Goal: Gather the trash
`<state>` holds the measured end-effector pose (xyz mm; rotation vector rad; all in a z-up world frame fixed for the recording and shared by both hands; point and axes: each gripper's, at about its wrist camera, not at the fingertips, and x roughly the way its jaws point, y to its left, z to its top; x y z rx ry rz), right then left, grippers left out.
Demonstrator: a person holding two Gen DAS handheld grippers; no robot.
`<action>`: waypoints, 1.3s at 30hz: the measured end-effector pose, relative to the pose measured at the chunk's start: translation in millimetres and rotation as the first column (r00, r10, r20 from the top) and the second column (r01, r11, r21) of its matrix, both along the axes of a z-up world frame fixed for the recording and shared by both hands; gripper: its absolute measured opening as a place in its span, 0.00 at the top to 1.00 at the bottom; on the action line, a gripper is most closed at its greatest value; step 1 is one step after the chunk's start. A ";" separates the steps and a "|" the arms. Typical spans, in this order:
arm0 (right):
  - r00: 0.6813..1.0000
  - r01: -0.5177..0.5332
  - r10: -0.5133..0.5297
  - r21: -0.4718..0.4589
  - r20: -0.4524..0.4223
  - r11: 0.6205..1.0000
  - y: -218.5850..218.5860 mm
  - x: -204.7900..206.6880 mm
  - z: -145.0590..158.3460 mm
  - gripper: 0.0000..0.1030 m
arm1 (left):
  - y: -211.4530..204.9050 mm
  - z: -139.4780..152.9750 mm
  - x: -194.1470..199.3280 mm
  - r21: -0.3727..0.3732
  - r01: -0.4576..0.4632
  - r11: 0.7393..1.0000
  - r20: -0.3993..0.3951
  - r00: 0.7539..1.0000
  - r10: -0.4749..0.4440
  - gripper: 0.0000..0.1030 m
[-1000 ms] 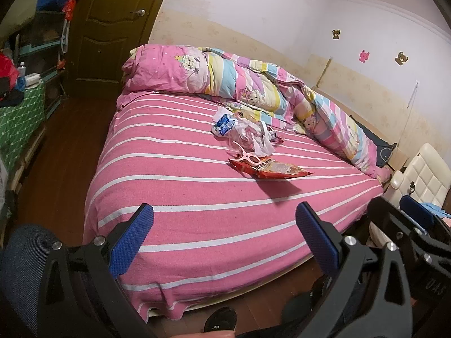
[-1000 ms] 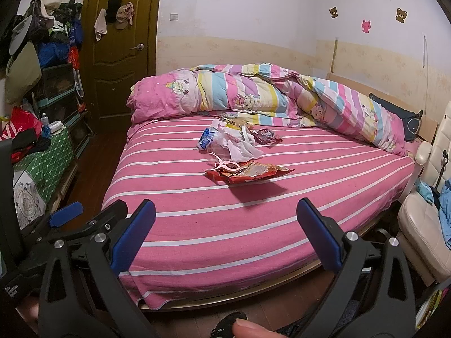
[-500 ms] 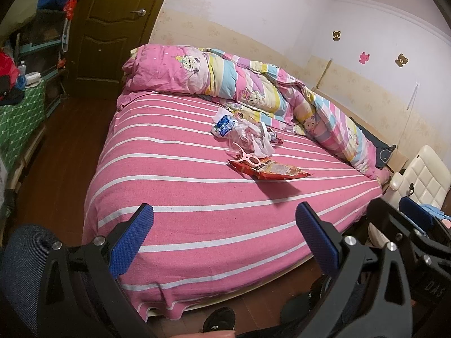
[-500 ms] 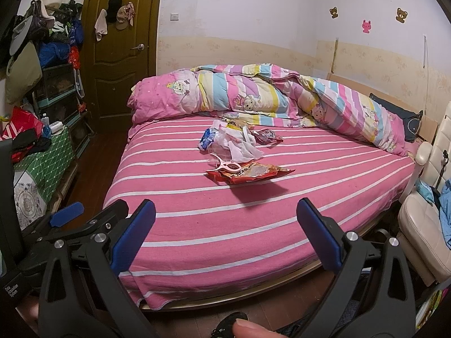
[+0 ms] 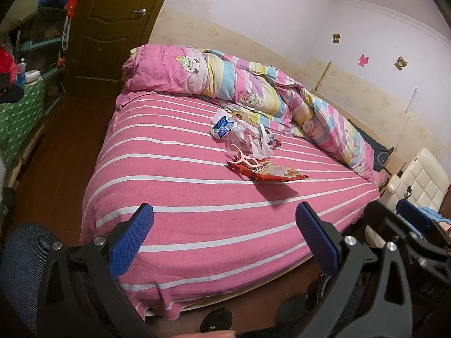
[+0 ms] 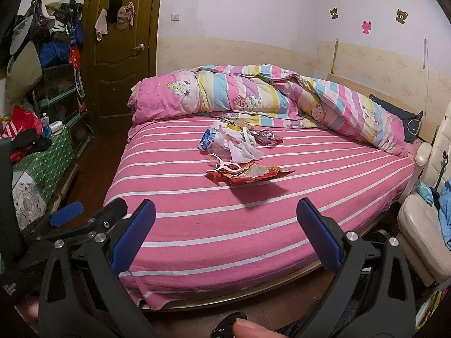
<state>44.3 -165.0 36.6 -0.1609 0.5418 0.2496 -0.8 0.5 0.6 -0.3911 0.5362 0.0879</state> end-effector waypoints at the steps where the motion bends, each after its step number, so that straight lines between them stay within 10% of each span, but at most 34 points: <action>1: 1.000 -0.001 0.001 -0.002 0.000 1.000 10.8 0.0 8.8 0.04 | 1.7 2.6 -0.5 -0.001 0.000 1.000 0.001 1.000 0.000 0.05; 39: 0.999 -0.011 0.013 0.041 -0.041 0.999 -17.9 36.0 16.0 0.04 | -9.9 2.1 37.3 -0.020 0.047 0.999 0.014 0.999 -0.046 0.05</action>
